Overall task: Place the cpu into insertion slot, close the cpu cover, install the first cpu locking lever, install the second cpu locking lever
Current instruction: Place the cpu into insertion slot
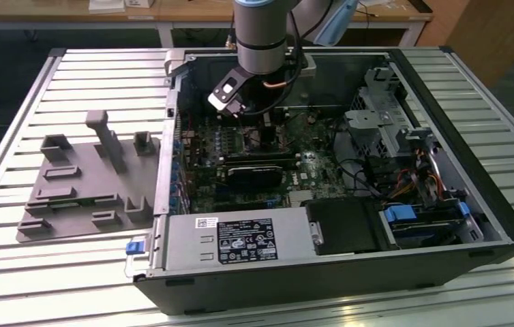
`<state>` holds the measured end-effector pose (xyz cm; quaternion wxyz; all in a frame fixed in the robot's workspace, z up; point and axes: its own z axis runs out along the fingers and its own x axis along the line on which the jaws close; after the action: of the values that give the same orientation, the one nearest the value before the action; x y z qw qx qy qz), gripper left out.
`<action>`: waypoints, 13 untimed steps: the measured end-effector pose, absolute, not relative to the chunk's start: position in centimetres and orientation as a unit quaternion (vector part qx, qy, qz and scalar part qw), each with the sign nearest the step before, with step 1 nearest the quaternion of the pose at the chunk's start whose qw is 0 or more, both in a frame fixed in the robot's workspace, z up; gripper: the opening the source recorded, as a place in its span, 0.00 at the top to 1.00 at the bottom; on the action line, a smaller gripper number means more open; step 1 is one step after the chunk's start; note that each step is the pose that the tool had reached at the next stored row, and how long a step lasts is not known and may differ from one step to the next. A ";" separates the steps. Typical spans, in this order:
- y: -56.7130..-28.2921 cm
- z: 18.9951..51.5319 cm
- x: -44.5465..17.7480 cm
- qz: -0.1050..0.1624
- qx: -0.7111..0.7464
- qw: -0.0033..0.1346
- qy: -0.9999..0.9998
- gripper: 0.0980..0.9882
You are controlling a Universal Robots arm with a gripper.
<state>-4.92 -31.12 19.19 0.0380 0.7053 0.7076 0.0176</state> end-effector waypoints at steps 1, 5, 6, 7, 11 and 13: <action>-31.1 19.2 -4.9 0.018 0.705 0.038 0.708 0.51; -31.1 19.1 -4.9 0.018 0.705 0.038 0.708 0.51; -31.1 19.1 -4.9 0.018 0.705 0.038 0.708 0.51; -31.1 19.1 -4.9 0.018 0.705 0.038 0.708 0.51; -31.1 19.0 -4.9 0.019 0.705 0.037 0.708 0.51; -31.1 19.0 -4.9 0.018 0.705 0.038 0.708 0.43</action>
<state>-4.90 -31.09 19.00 0.0379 0.7054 0.7076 0.0185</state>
